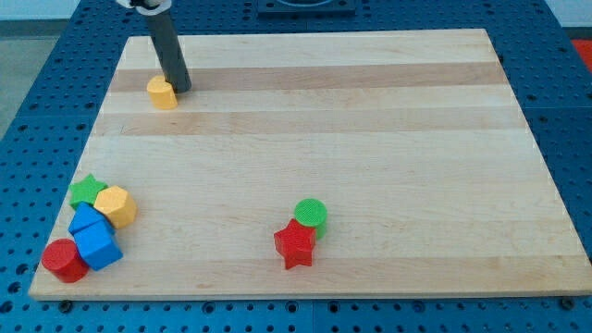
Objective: Move the yellow heart into the green star
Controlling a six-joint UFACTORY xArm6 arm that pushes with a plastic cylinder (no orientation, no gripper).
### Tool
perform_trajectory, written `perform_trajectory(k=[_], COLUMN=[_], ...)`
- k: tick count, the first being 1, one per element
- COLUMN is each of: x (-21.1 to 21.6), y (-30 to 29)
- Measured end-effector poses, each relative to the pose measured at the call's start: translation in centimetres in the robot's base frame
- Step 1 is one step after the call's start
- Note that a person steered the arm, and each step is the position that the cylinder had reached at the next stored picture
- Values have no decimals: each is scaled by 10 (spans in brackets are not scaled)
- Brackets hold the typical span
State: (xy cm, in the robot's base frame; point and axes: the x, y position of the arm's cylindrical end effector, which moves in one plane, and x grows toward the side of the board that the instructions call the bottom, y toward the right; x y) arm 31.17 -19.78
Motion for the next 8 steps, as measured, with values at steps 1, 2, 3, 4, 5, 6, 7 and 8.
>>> perform_trajectory(k=[1,2,3,4,5,6,7,8], x=[-15,-18,-8,12,13,9,9,19], y=[-24,-53,-57,-51,-34,-23,8,31])
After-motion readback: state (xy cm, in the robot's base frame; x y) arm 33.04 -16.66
